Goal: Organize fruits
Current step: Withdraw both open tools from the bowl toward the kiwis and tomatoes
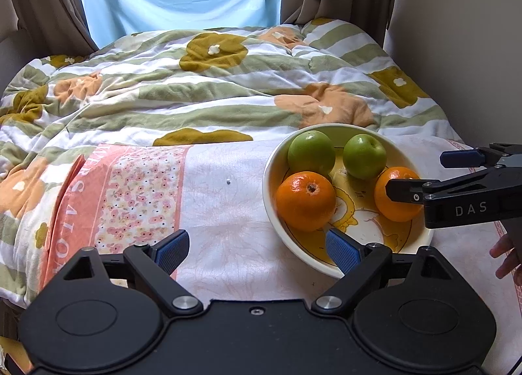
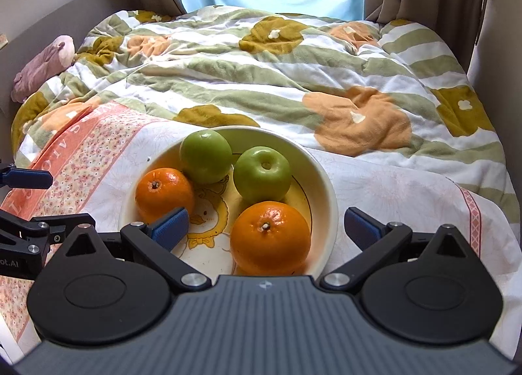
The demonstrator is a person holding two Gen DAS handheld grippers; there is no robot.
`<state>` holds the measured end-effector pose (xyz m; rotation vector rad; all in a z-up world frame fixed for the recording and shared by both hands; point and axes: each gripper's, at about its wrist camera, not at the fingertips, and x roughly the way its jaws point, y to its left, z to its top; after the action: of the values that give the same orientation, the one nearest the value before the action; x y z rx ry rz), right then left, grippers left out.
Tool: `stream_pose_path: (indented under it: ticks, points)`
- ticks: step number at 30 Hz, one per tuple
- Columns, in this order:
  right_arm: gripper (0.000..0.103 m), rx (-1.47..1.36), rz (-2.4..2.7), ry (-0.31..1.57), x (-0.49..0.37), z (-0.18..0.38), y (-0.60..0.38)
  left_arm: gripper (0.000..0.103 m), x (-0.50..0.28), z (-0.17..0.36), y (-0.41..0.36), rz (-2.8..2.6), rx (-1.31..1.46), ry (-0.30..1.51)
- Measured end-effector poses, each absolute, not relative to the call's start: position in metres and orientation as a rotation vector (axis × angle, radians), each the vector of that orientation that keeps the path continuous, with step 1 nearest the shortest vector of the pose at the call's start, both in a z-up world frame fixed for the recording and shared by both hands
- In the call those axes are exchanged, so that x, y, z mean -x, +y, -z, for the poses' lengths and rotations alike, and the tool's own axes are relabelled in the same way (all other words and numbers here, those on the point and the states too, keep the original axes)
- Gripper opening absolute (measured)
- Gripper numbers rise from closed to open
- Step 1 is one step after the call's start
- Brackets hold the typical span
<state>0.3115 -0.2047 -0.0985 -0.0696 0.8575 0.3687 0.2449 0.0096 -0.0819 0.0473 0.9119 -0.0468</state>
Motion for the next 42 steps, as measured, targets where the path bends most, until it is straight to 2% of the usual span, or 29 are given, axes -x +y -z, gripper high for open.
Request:
stream_pose_path:
  ticks: [13, 24, 33, 42]
  points:
    - [0.103, 0.058, -0.316, 0.784, -0.262, 0.048, -0.213, 0.093, -0.210, 0.047, 0.020, 0.068, -0.043, 0.810]
    - [0.103, 0.049, -0.211, 0.775, -0.177, 0.026, -0.224, 0.093, -0.153, 0.020, 0.026, 0.096, -0.031, 0.741]
    - [0.103, 0.006, -0.126, 0.786, -0.110, 0.031, -0.237, 0.093, -0.107, 0.020, 0.020, 0.161, -0.026, 0.715]
    - [0.103, 0.021, -0.078, 0.808, -0.084, 0.050, -0.242, 0.093, -0.079, 0.043, -0.004, 0.242, -0.030, 0.714]
